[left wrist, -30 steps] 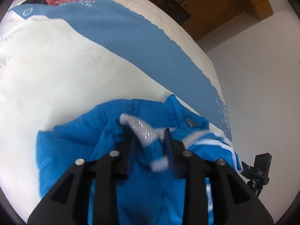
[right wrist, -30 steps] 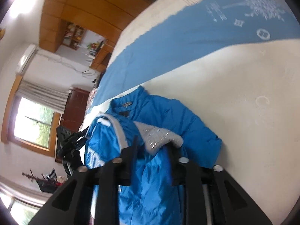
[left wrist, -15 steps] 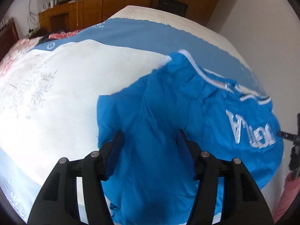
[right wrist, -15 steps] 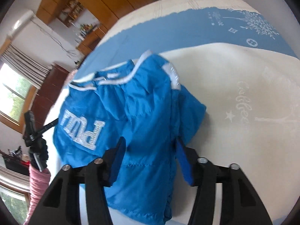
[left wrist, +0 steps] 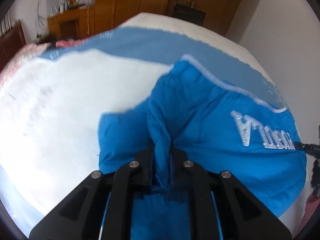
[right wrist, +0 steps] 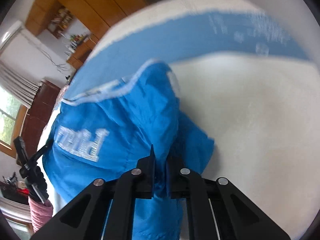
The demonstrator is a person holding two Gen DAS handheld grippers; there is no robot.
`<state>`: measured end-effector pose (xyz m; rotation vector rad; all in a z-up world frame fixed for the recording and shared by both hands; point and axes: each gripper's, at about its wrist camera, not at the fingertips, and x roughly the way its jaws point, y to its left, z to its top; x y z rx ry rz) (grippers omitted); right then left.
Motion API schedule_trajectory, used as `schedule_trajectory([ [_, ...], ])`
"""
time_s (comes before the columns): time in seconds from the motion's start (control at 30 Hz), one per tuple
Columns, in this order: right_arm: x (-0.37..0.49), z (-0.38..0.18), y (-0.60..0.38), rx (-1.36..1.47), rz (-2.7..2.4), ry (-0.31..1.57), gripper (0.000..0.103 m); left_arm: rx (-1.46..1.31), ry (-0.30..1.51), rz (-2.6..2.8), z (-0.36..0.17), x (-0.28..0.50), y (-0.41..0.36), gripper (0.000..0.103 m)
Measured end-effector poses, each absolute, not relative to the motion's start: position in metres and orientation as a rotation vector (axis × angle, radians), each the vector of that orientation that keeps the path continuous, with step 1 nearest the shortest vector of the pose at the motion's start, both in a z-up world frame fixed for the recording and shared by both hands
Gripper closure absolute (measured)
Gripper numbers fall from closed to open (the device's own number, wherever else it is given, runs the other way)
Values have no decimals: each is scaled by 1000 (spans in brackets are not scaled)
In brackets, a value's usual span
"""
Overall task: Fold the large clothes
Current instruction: 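Open both tools and release the folded hem onto the jacket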
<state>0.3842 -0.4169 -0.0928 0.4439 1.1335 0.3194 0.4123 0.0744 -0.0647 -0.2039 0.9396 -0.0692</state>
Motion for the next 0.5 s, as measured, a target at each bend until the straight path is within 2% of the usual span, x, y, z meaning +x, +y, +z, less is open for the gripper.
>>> schedule_trajectory([
  [0.2, 381, -102, -414, 433, 297, 1129, 93, -201, 944, -43, -70, 416, 68, 87],
  [0.27, 373, -91, -412, 395, 271, 1109, 87, -209, 959, -29, -64, 413, 72, 83],
  [0.3, 367, -84, -412, 386, 264, 1098, 84, -210, 957, -10, -56, 408, 74, 79],
  [0.37, 348, -65, -414, 315, 209, 1055, 78, -203, 924, -14, -41, 391, 81, 79],
  [0.5, 313, -26, -394, 198, 171, 940, 78, -142, 815, -40, 2, 356, 67, 82],
])
